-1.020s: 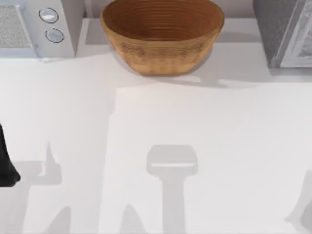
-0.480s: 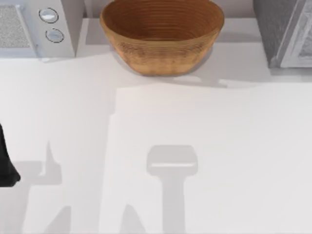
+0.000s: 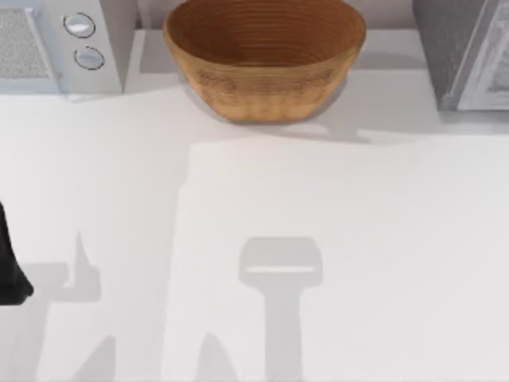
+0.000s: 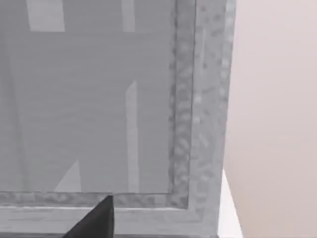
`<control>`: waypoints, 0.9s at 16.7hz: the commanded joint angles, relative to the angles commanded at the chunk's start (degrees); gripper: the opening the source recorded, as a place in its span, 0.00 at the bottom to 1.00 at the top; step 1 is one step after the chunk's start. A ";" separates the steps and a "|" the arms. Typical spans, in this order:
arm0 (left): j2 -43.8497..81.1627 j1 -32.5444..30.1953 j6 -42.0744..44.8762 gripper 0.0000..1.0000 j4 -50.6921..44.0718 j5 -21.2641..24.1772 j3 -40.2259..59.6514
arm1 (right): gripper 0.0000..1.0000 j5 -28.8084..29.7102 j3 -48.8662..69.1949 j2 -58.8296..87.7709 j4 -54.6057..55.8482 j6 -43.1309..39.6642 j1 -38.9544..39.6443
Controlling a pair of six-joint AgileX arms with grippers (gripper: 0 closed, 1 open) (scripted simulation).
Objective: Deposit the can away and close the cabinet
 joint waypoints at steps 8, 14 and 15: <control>0.00 0.00 0.00 1.00 0.00 0.00 0.00 | 1.00 -0.96 34.52 -4.10 -40.85 0.18 -1.39; 0.00 0.00 0.00 1.00 0.00 0.00 0.00 | 1.00 -0.63 58.36 -9.07 -69.56 0.14 -0.79; 0.00 0.00 0.00 1.00 0.00 0.00 0.00 | 1.00 -0.52 61.14 -9.79 -72.57 0.13 -0.62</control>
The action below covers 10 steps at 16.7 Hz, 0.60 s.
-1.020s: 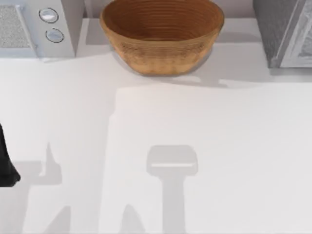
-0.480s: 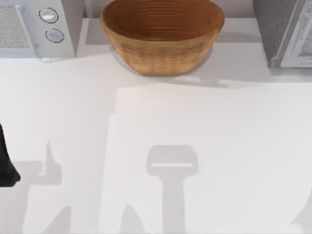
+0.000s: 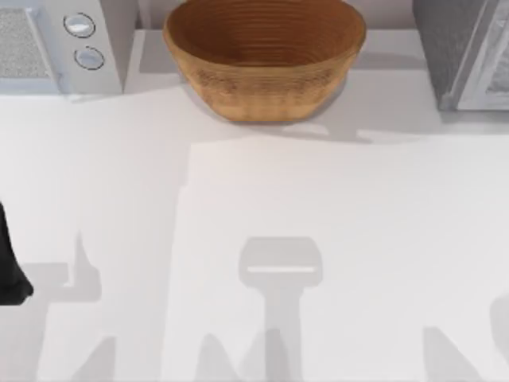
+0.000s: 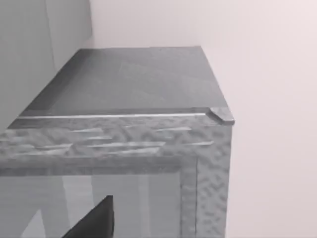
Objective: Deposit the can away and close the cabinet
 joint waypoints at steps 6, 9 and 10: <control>0.00 0.00 0.00 1.00 0.00 0.00 0.00 | 1.00 0.30 5.80 -1.67 -6.08 -0.03 0.44; 0.00 0.00 0.00 1.00 0.00 0.00 0.00 | 1.00 0.26 5.88 -1.56 -5.92 -0.01 0.23; 0.00 0.00 0.00 1.00 0.00 0.00 0.00 | 1.00 0.71 5.98 -1.41 -6.03 0.08 0.79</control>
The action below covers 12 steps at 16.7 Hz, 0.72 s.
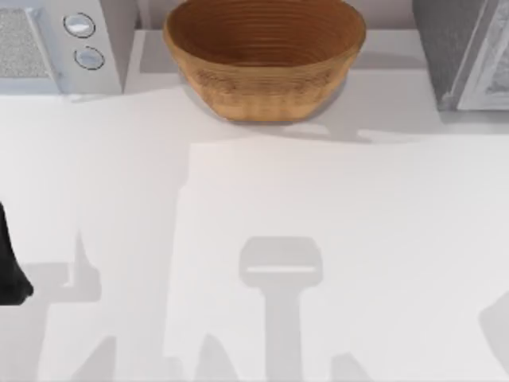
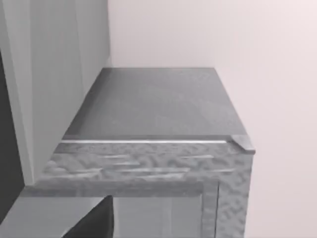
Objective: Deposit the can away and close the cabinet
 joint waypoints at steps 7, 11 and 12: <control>0.00 0.00 0.00 1.00 0.00 0.00 0.00 | 1.00 17.15 1.86 0.72 -0.95 0.02 17.99; 0.00 0.00 0.00 1.00 0.00 0.00 0.00 | 1.00 34.58 1.76 1.03 -2.16 0.13 35.17; 0.00 0.00 0.00 1.00 0.00 0.00 0.00 | 1.00 39.38 1.62 0.99 -2.43 0.17 39.82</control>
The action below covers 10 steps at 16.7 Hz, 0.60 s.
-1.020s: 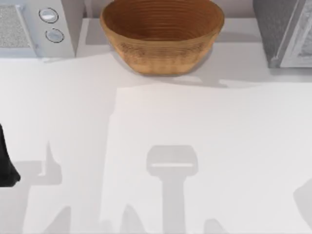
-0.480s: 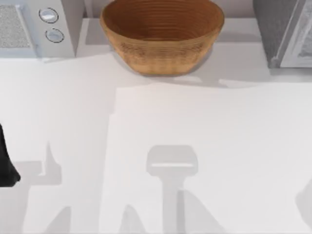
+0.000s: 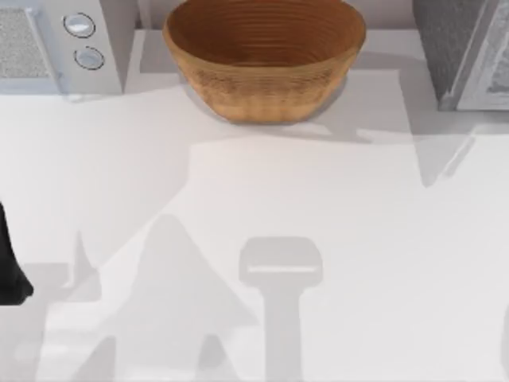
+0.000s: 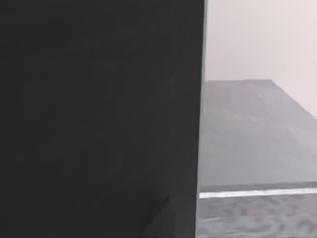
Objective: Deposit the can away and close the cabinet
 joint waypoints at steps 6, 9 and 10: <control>0.00 0.00 0.00 1.00 0.00 0.00 0.00 | 1.00 28.60 -1.32 -1.59 -0.80 -0.25 28.26; 0.00 0.00 0.00 1.00 0.00 0.00 0.00 | 1.00 39.24 -2.23 -2.44 -1.05 -0.32 38.79; 0.00 0.00 0.00 1.00 0.00 0.00 0.00 | 1.00 41.63 -2.54 -2.81 -1.02 -0.30 41.16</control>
